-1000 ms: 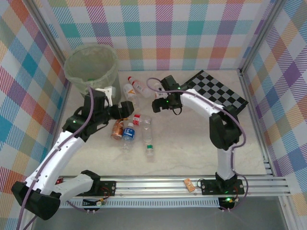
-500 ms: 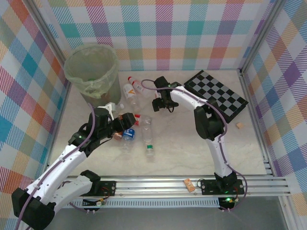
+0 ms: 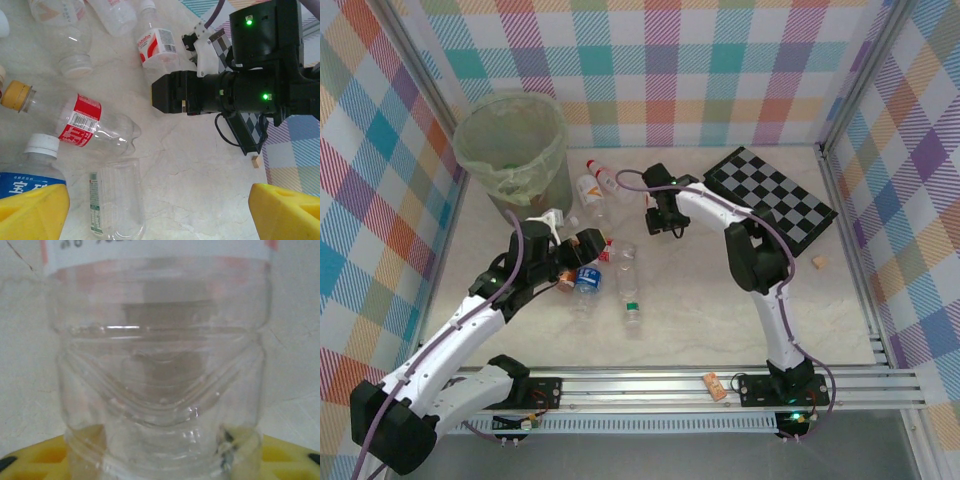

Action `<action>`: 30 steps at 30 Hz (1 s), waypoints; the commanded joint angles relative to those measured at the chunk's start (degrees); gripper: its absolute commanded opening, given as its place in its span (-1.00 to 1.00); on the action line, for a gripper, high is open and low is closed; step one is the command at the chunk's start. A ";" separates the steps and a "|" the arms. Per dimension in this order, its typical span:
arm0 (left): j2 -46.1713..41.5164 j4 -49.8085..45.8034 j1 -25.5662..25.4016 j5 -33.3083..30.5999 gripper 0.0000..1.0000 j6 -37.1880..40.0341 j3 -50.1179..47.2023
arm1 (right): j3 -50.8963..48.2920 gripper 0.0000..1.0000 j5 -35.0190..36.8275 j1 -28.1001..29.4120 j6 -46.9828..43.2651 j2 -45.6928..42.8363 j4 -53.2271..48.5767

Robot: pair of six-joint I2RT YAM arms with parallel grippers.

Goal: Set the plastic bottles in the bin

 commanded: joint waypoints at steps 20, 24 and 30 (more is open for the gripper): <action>15.70 27.59 -0.65 7.15 1.00 -13.77 5.43 | -33.53 -0.06 -29.23 0.36 -1.37 -38.93 17.83; 21.33 33.78 -1.54 9.08 1.00 -16.46 6.63 | -37.52 -0.05 -33.01 1.41 0.47 -43.58 19.02; 25.69 33.64 -5.05 6.03 1.00 -15.32 9.55 | -40.60 -0.05 -35.40 3.58 2.30 -46.83 20.58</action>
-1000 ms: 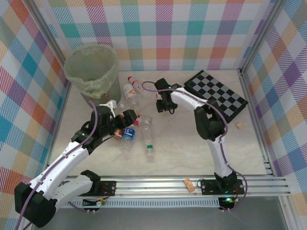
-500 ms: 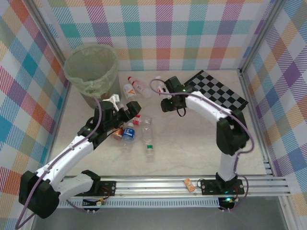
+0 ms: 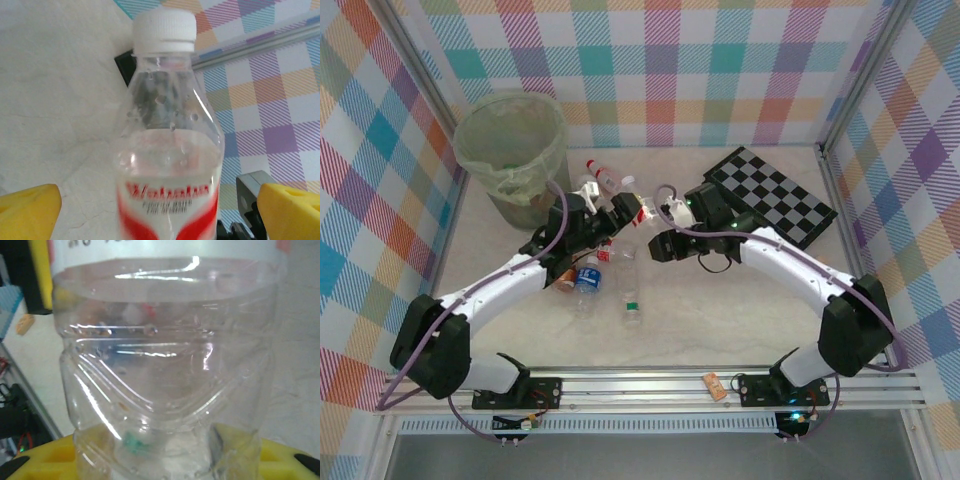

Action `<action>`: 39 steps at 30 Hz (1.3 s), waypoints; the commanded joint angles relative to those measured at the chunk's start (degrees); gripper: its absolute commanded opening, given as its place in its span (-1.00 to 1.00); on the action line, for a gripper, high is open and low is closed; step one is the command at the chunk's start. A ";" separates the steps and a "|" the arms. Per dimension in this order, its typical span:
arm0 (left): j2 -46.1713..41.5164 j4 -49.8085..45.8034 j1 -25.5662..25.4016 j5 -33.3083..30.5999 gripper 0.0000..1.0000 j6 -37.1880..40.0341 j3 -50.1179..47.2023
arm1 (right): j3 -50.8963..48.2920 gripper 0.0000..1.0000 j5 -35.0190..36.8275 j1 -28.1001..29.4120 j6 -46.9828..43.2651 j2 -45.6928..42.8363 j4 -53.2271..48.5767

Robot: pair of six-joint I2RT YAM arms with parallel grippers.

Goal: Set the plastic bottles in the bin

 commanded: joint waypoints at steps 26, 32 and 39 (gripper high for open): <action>3.50 4.96 -1.67 -2.80 0.16 -1.28 3.86 | 2.68 0.74 -1.95 2.71 0.70 -0.67 -0.46; 3.66 0.69 -0.73 -2.10 0.15 1.88 7.47 | 4.59 0.98 1.87 1.44 -1.83 -4.94 -6.12; 1.51 -10.70 5.50 -0.94 0.16 9.20 18.30 | 4.95 0.98 15.13 -1.13 -2.15 -10.71 -15.55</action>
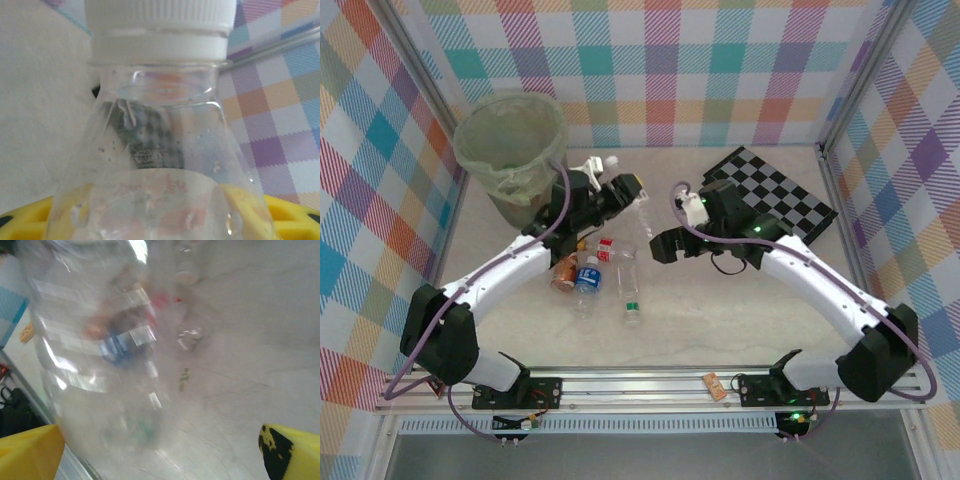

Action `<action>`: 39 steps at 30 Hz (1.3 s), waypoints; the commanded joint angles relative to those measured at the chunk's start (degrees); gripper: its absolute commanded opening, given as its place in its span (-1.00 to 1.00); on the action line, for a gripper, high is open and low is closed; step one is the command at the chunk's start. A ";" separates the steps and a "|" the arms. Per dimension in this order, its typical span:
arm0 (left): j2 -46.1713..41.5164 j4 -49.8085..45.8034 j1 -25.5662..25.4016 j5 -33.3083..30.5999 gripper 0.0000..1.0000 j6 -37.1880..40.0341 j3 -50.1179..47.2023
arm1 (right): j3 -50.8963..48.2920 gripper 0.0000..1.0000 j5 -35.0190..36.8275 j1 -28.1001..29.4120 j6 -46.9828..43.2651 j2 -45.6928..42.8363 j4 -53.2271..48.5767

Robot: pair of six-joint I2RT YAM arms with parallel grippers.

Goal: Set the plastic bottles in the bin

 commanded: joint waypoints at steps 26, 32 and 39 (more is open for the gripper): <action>15.82 -20.16 32.79 -15.69 0.03 33.85 47.56 | -6.59 0.98 8.35 -2.04 -1.70 -7.12 -8.91; 26.72 -28.73 32.86 -14.69 0.03 39.16 58.83 | -6.33 0.98 9.48 -2.08 -2.18 -7.52 -10.09; 34.04 -36.08 32.86 -15.75 0.12 45.11 62.83 | -7.02 0.98 9.73 -2.06 -1.92 -6.73 -9.23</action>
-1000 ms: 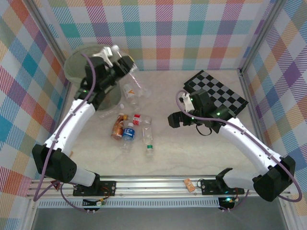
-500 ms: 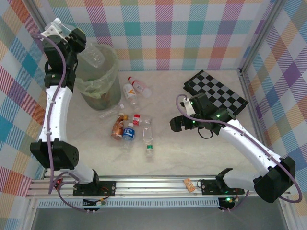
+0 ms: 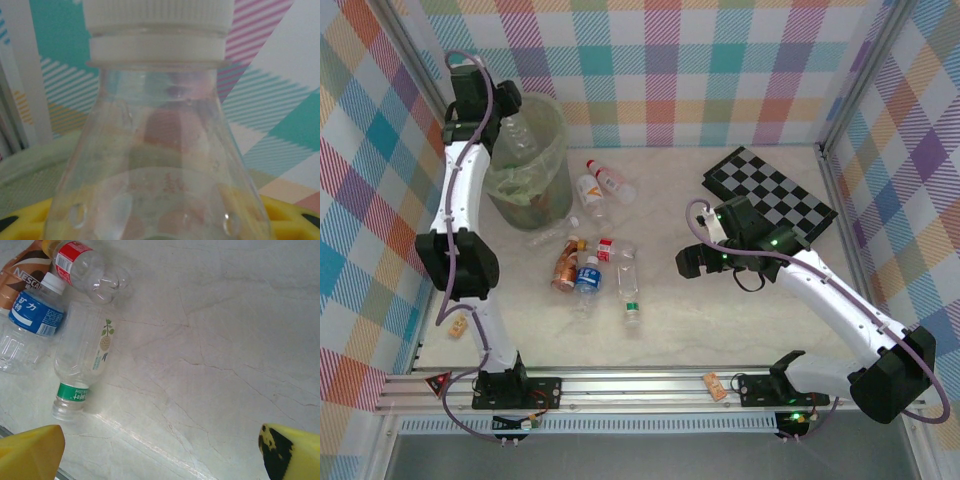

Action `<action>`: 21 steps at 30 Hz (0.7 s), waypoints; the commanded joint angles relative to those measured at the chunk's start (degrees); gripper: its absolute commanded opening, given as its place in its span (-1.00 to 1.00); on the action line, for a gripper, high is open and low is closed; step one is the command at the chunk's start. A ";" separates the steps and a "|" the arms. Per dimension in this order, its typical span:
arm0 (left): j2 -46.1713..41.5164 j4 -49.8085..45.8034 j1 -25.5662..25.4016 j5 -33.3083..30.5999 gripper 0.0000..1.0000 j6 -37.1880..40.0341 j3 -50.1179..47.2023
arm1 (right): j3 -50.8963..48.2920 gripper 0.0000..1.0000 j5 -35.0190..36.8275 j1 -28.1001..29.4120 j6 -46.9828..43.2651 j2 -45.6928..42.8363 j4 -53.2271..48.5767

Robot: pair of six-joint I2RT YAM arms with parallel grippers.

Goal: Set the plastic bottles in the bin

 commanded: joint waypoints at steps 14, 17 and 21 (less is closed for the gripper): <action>6.61 -12.69 0.36 3.79 0.65 10.12 2.74 | -0.80 0.98 -0.65 -0.39 -1.64 1.83 0.97; 5.57 -13.51 0.41 3.81 0.82 10.53 2.66 | -0.75 0.98 -1.18 -0.36 -1.76 2.23 1.32; 2.96 -13.80 0.38 4.60 0.94 10.76 2.62 | -0.12 0.98 -1.99 -0.32 -2.14 3.25 1.54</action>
